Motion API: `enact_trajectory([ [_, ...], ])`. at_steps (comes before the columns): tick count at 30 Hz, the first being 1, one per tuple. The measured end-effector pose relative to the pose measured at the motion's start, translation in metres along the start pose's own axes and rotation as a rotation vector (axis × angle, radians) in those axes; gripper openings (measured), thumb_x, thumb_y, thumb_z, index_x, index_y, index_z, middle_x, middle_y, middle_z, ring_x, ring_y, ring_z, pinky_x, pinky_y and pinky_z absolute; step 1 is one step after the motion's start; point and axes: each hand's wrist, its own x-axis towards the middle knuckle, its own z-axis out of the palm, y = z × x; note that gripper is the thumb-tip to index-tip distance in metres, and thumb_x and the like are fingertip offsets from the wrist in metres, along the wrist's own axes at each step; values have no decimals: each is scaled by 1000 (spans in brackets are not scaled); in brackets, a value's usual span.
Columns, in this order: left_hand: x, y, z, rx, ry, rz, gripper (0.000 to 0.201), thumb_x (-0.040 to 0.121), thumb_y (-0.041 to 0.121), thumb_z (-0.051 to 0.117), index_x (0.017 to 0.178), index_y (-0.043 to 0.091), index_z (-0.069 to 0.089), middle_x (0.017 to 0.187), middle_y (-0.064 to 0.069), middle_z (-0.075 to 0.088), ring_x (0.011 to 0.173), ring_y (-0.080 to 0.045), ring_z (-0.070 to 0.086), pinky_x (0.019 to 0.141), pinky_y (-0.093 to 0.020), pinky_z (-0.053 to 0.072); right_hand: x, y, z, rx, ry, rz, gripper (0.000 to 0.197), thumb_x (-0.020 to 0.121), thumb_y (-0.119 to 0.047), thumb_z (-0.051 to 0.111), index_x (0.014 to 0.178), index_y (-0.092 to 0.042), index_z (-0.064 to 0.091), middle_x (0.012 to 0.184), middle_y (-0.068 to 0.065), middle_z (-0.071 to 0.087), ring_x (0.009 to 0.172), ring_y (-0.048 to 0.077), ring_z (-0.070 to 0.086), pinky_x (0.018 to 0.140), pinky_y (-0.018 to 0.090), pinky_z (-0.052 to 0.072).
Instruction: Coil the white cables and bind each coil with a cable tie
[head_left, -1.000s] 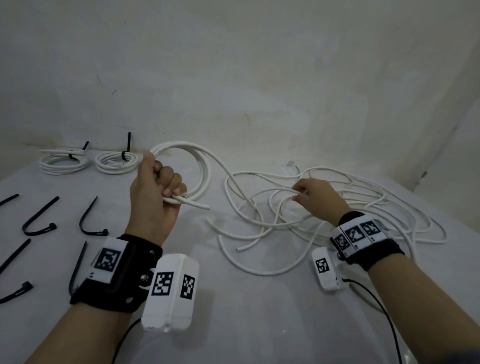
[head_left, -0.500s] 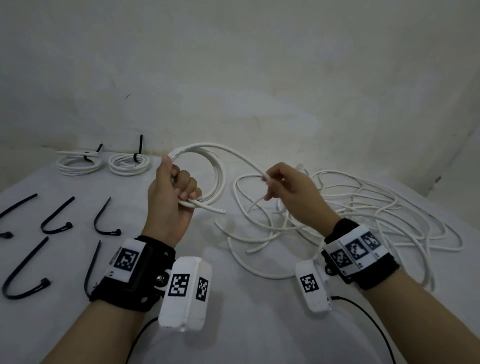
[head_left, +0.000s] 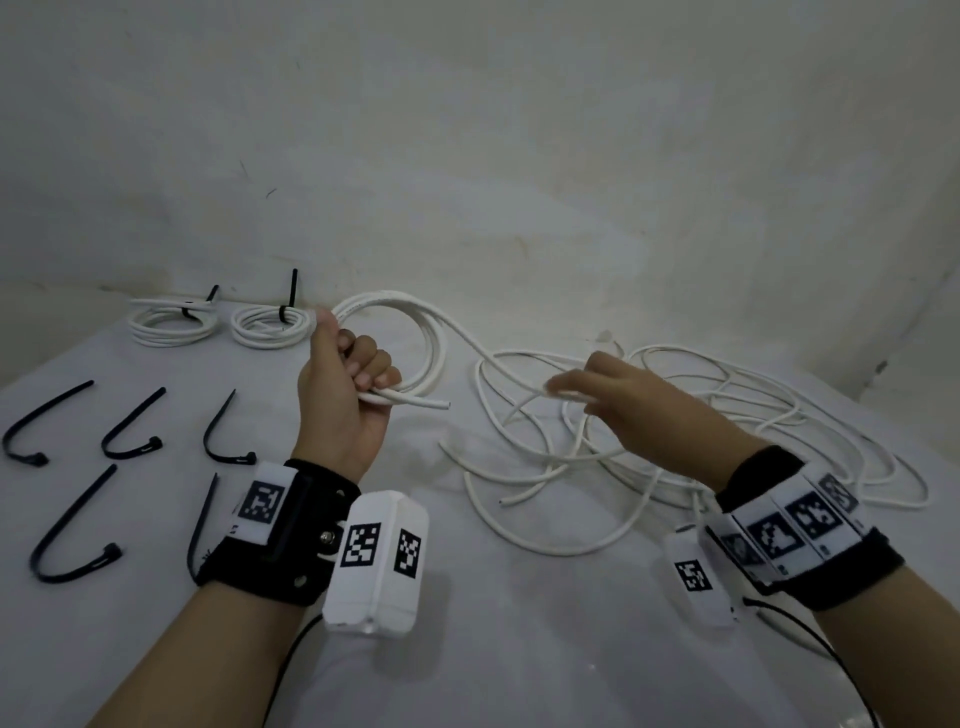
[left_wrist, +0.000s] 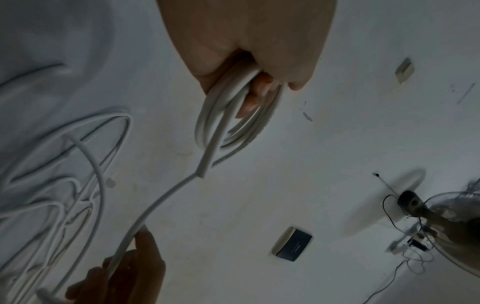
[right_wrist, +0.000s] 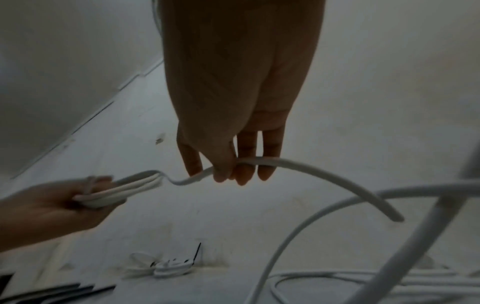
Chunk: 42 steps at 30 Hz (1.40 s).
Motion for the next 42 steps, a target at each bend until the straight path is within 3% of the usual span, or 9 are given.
enact_trajectory([
  [7,-6,-9,5,113,7,22,39,101,39,38,68,19,33,44,8,25,36,-4,23,38,-16,27,-4,-46,-2,-330,75,-403,47,75,0,38,105,-17,70,84,3,54,64,19,49,55,30,42],
  [12,-13,-16,10,198,-26,16,38,101,38,38,68,19,32,44,8,25,38,-5,22,39,-16,28,2,-82,-4,-188,72,-529,25,76,7,59,86,-13,70,85,2,63,74,21,53,56,30,44],
  [19,-32,-29,17,522,-273,0,38,94,44,38,75,12,44,51,-6,33,45,-16,33,45,-21,32,25,-102,-25,109,238,-369,11,76,-10,72,82,-6,63,74,2,61,67,16,53,54,32,46],
  [21,-36,-31,16,597,-341,-34,48,83,53,41,91,7,52,54,-10,38,50,-19,38,49,-25,35,32,-97,-30,218,242,-314,9,80,-10,71,81,-5,63,76,1,62,67,9,52,59,23,44],
  [25,-40,-31,19,630,-430,-91,50,89,50,35,75,5,50,42,4,39,38,-10,38,42,-22,36,40,-88,-26,298,265,-234,9,86,-8,68,83,-6,60,76,-4,57,65,6,48,62,11,37],
  [33,-39,-32,20,385,-486,-332,49,84,57,40,62,15,53,37,7,28,29,-3,24,33,-15,27,40,-75,-22,171,410,-212,9,90,-13,62,88,-4,63,85,7,54,72,18,51,63,30,46],
  [36,-38,-29,15,350,-534,-357,63,66,69,67,69,11,43,37,9,27,28,-1,23,32,-13,26,40,-66,-24,-67,536,-238,16,92,-16,56,88,-3,66,84,9,60,75,26,53,60,37,46],
  [38,-40,-28,15,393,-545,-322,59,59,54,80,69,10,42,38,9,26,29,0,21,31,-11,24,40,-59,-26,-243,581,-255,13,91,-13,59,88,-6,68,82,8,63,74,28,54,61,38,45],
  [42,-42,-26,19,451,-482,-291,33,79,37,56,68,13,36,38,9,24,29,-1,18,31,-9,19,39,-56,-21,-229,551,-181,6,83,-6,67,86,-6,71,80,9,63,66,27,55,54,32,44],
])
